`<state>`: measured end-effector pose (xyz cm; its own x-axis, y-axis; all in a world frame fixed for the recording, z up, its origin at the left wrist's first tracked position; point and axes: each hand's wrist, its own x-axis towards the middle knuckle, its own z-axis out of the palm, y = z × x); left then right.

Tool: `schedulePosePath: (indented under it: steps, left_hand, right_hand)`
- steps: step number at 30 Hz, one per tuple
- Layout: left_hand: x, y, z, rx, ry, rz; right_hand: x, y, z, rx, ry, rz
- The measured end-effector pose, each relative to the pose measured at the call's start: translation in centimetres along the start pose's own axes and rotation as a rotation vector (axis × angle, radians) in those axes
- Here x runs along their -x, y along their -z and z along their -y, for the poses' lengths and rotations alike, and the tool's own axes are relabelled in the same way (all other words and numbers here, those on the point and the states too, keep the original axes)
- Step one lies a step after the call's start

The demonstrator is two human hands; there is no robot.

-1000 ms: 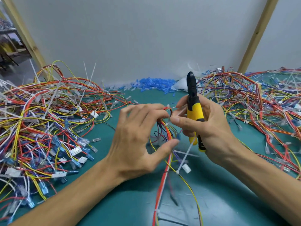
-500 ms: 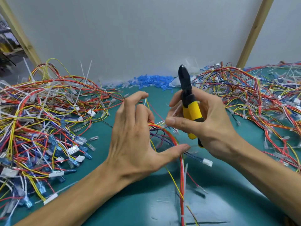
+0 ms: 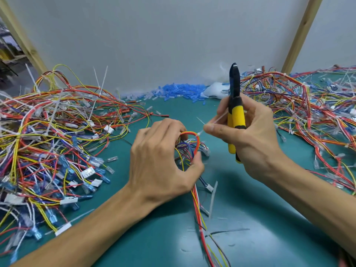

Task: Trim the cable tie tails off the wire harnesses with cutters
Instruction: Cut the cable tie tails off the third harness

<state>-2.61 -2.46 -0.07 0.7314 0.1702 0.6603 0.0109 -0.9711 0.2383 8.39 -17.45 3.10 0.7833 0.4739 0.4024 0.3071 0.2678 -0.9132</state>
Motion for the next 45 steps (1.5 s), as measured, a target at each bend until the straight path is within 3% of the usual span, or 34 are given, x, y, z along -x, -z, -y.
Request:
schedulePosePath:
  steps: [5,12,16,20,25,32,39,45]
  left_hand:
    - [-0.1,-0.2,0.5,-0.028,-0.141,-0.110]
    - [0.0,-1.3,0.9,0.087,-0.244,-0.102]
    - [0.0,-1.3,0.6,0.172,-0.223,-0.150]
    - [0.6,-1.1,0.3,0.329,-0.079,-0.182]
    - [1.1,-1.0,0.2,0.455,-0.058,-0.207]
    - [0.9,-1.1,0.3,0.439,-0.040,-0.159]
    - [0.7,-0.3,0.5,0.413,-0.069,-0.133]
    - [0.2,0.6,0.7,0.435,-0.145,-0.095]
  right_hand:
    - [-0.1,0.1,0.1,-0.007,0.009,-0.015]
    - [-0.1,0.3,0.4,0.002,0.025,-0.045]
    - [-0.3,0.3,0.1,0.049,0.017,0.049]
    - [-0.2,0.6,-1.0,0.257,0.021,0.133]
    - [-0.4,1.3,-1.1,0.219,0.022,0.283]
    - [-0.2,1.6,-0.4,0.521,0.130,0.543]
    - [-0.1,1.9,-0.1,0.671,0.236,0.608]
    - [0.0,1.8,-0.1,0.554,0.122,0.701]
